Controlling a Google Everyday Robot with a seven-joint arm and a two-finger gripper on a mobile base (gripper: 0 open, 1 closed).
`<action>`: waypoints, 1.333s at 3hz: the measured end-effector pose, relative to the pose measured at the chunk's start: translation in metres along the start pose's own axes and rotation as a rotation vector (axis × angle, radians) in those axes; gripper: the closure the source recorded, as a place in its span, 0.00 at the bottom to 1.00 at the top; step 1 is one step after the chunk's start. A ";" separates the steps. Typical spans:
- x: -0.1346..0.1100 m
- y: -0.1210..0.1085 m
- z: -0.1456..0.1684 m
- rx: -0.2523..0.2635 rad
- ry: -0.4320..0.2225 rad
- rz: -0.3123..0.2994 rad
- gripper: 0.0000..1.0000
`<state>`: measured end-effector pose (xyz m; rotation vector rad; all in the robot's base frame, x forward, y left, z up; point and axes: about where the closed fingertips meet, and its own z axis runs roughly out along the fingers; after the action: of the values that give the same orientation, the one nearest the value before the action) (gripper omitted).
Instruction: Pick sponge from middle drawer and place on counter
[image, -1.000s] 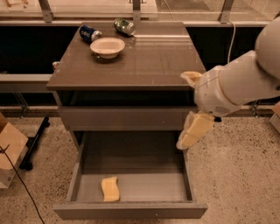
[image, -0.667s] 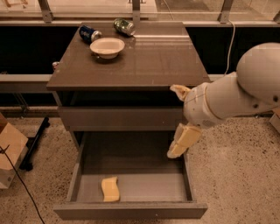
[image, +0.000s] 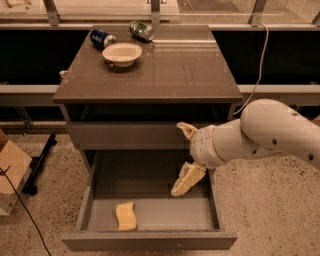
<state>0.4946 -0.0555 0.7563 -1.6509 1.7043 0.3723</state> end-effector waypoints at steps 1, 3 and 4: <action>0.031 0.009 0.049 -0.032 -0.056 0.107 0.00; 0.040 0.009 0.089 -0.059 -0.050 0.141 0.00; 0.049 0.011 0.135 -0.103 -0.089 0.169 0.00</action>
Offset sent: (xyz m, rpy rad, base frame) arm 0.0090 0.0105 -0.0595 0.0858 0.0906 -0.0398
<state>0.5275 -0.0015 0.6269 -1.5415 1.7880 0.6149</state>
